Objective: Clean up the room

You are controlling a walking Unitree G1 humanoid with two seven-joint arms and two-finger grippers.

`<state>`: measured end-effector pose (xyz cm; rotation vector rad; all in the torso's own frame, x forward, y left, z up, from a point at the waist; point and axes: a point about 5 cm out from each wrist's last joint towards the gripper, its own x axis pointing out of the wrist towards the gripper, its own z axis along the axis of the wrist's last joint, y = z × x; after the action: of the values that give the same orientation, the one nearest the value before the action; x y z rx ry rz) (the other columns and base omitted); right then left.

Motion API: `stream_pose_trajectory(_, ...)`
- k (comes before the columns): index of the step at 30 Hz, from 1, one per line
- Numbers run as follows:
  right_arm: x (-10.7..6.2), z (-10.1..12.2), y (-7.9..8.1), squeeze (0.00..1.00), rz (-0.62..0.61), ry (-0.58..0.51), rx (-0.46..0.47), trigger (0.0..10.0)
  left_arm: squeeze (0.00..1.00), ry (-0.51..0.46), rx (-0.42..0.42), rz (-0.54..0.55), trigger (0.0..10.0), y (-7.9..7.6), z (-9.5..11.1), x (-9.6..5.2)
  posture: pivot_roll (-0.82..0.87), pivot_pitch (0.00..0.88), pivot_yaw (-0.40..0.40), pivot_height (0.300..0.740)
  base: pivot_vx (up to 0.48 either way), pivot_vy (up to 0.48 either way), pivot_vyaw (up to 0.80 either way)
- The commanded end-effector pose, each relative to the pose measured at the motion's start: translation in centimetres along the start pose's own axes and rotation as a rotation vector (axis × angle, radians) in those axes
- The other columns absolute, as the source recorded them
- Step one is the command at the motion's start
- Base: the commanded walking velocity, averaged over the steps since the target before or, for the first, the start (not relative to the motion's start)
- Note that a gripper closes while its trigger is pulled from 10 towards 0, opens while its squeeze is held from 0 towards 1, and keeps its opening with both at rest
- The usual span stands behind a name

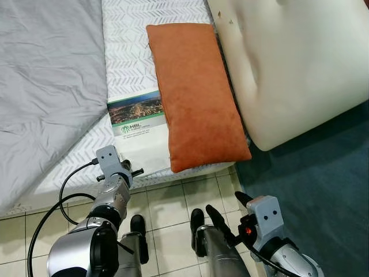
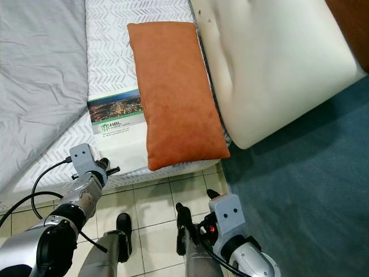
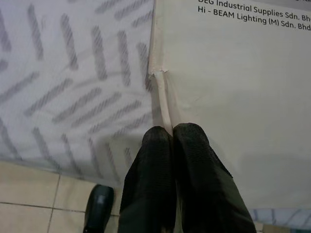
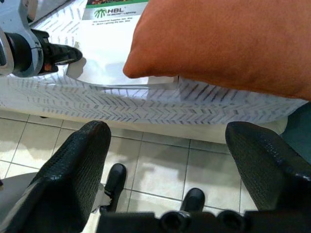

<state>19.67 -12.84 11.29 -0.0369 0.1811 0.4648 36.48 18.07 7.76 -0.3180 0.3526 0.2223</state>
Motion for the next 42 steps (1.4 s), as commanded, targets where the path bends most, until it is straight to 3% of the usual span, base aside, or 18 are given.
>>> stream_pose_trajectory(1,-0.6,-0.8,0.2,0.0,-0.005,0.042,0.007,10.0,0.0,0.048,0.057,-0.001,10.0,0.0,-1.0,-0.1,-0.35,0.538,-0.118,0.74,0.0,0.0,0.0)
stream_pose_trajectory(4,-0.5,-0.7,0.5,0.0,0.01,0.036,0.021,10.0,0.0,0.028,0.119,-0.003,10.0,0.2,-0.1,0.0,-0.34,0.54,-0.112,0.74,0.0,0.0,0.0)
stream_pose_trajectory(6,-0.3,-0.5,1.4,0.0,0.085,0.028,0.037,10.0,0.0,0.014,0.14,0.002,10.0,0.5,0.5,0.1,-0.35,0.542,-0.112,0.74,0.0,0.0,0.0)
stream_pose_trajectory(18,0.0,-0.8,2.1,0.0,0.135,0.041,0.023,10.0,0.0,-0.004,0.182,-0.005,10.0,0.5,1.3,0.3,-0.35,0.545,-0.118,0.74,0.0,0.0,0.0)
stream_pose_trajectory(19,-0.1,-0.8,2.1,0.0,0.136,0.043,0.022,10.0,0.89,-0.005,0.186,-0.008,10.0,0.4,1.3,0.3,-0.35,0.545,-0.118,0.74,0.0,0.0,0.0)
stream_pose_trajectory(20,-0.1,-0.9,2.1,0.0,0.137,0.045,0.022,10.0,1.0,-0.006,0.187,-0.01,10.0,0.3,1.4,0.3,-0.35,0.545,-0.118,0.74,0.0,0.0,0.0)
stream_pose_trajectory(29,0.6,-1.5,2.0,0.0,0.126,0.049,0.031,10.0,1.0,-0.048,0.234,-0.01,10.0,0.7,2.1,0.3,-0.3,0.493,-0.086,0.74,0.0,0.0,0.0)
stream_pose_trajectory(31,1.4,-1.6,1.6,0.0,0.115,0.032,0.033,10.0,1.0,-0.099,0.314,-0.023,10.0,1.4,2.9,0.3,-0.25,0.402,-0.049,0.74,0.0,0.0,0.0)
stream_pose_trajectory(33,1.4,-1.6,1.6,0.0,0.115,0.032,0.033,10.0,1.0,-0.099,0.314,-0.023,10.0,1.4,2.9,0.3,-0.25,0.402,-0.049,0.74,0.0,0.0,0.0)
stream_pose_trajectory(34,2.6,-1.7,0.9,0.0,0.099,0.012,0.035,10.0,1.0,-0.151,0.386,-0.036,10.0,2.3,3.6,0.2,-0.19,0.316,-0.017,0.74,0.0,0.0,0.0)
stream_pose_trajectory(37,3.7,-1.4,-0.2,0.0,0.066,-0.02,0.038,10.0,1.0,-0.224,0.46,-0.08,10.0,3.0,4.0,-0.2,-0.14,0.24,0.002,0.74,0.0,0.0,0.0)
stream_pose_trajectory(38,4.2,-1.5,-0.6,0.0,0.051,-0.026,0.043,10.0,1.0,-0.24,0.485,-0.092,10.0,3.2,3.8,-0.4,-0.1,0.178,0.016,0.74,0.0,0.0,0.0)
stream_pose_trajectory(39,4.5,-1.6,-0.9,0.0,0.042,-0.029,0.047,10.0,1.0,-0.247,0.503,-0.099,10.0,3.2,3.6,-0.5,-0.1,0.178,0.016,0.74,0.0,0.0,0.0)
stream_pose_trajectory(41,5.0,-1.5,-2.3,0.0,-0.019,-0.046,0.072,10.0,1.0,-0.296,0.559,-0.153,10.0,3.4,2.1,-1.5,-0.02,0.059,0.027,0.74,0.0,0.0,0.0)
stream_pose_trajectory(42,5.0,-1.5,-2.3,0.0,-0.019,-0.046,0.072,10.0,1.0,-0.296,0.559,-0.153,10.0,3.4,2.1,-1.5,-0.02,0.059,0.027,0.74,0.0,0.0,0.0)
